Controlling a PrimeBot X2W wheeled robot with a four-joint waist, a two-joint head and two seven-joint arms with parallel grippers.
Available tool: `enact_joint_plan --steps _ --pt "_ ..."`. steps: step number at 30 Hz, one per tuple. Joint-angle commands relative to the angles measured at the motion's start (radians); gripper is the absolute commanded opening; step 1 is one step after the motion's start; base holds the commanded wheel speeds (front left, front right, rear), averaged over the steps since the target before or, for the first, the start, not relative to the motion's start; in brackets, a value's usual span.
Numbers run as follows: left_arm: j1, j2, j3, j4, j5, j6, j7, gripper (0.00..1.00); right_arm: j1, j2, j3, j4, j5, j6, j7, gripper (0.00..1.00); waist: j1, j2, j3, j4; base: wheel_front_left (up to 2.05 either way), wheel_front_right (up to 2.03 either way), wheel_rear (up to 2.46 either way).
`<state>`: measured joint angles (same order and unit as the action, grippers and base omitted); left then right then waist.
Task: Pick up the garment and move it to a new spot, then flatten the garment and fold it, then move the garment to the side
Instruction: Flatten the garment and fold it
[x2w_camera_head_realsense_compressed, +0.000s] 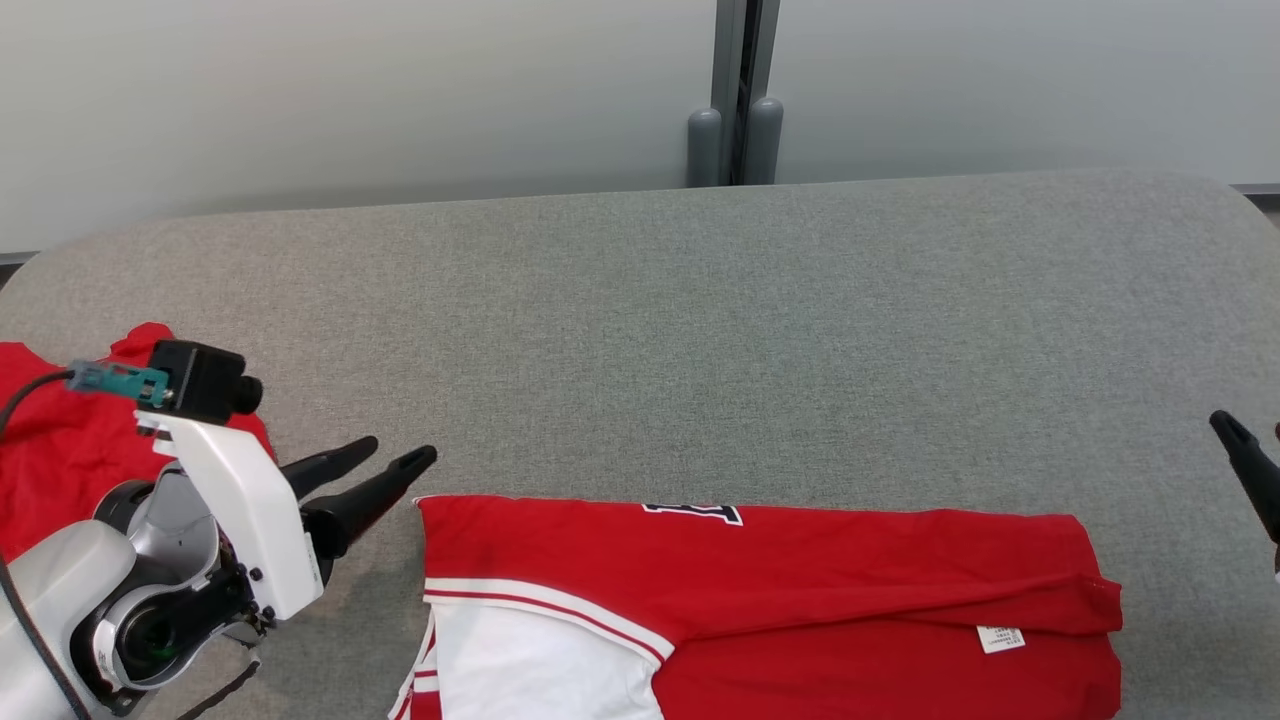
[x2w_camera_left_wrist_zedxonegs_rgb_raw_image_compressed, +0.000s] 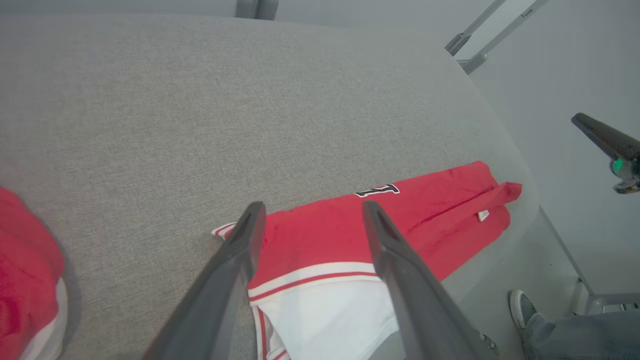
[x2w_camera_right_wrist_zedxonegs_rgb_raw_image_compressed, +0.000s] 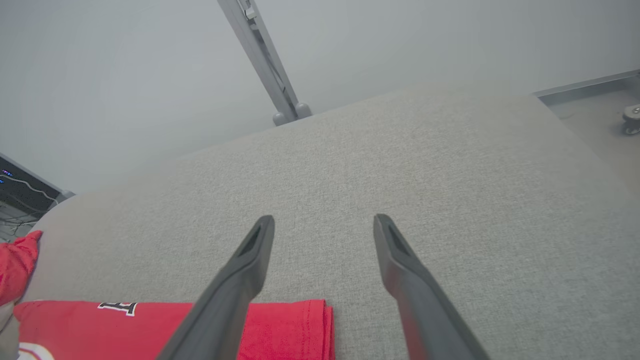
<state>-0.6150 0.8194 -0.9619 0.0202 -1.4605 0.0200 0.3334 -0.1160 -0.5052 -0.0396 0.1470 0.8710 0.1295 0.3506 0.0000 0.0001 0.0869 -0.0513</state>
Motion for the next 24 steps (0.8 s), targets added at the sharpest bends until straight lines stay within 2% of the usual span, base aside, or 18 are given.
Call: enact_joint_plan --steps 1,5,10,13,24 --pt "0.020 0.008 0.017 -0.005 0.013 0.012 -0.037 1.00 0.005 0.022 -0.028 0.015 -0.031 0.002 -0.033 1.00 0.0000 -0.0001 0.003 0.002 0.00 0.00 0.00" --pt "0.069 0.001 0.046 -0.027 0.041 0.050 -0.161 1.00 -0.006 0.130 -0.086 0.065 -0.098 0.002 -0.100 1.00 0.0000 -0.0001 0.008 0.008 0.00 0.00 0.00" --pt "0.127 -0.015 0.079 -0.054 0.075 0.103 -0.309 1.00 0.012 0.221 -0.072 0.126 -0.114 0.002 -0.105 1.00 0.0000 -0.0001 0.012 0.019 0.00 0.00 0.00" --pt "0.163 -0.024 0.086 -0.066 0.091 0.130 -0.370 1.00 0.017 0.246 -0.058 0.168 -0.116 0.002 -0.093 1.00 0.0000 -0.0001 0.011 0.023 0.00 0.00 0.00" --pt "0.246 -0.082 0.093 -0.084 0.159 0.198 -0.539 1.00 0.008 0.272 -0.017 0.307 -0.113 0.002 -0.005 1.00 0.0000 -0.0001 -0.001 0.039 0.00 0.00 0.00"
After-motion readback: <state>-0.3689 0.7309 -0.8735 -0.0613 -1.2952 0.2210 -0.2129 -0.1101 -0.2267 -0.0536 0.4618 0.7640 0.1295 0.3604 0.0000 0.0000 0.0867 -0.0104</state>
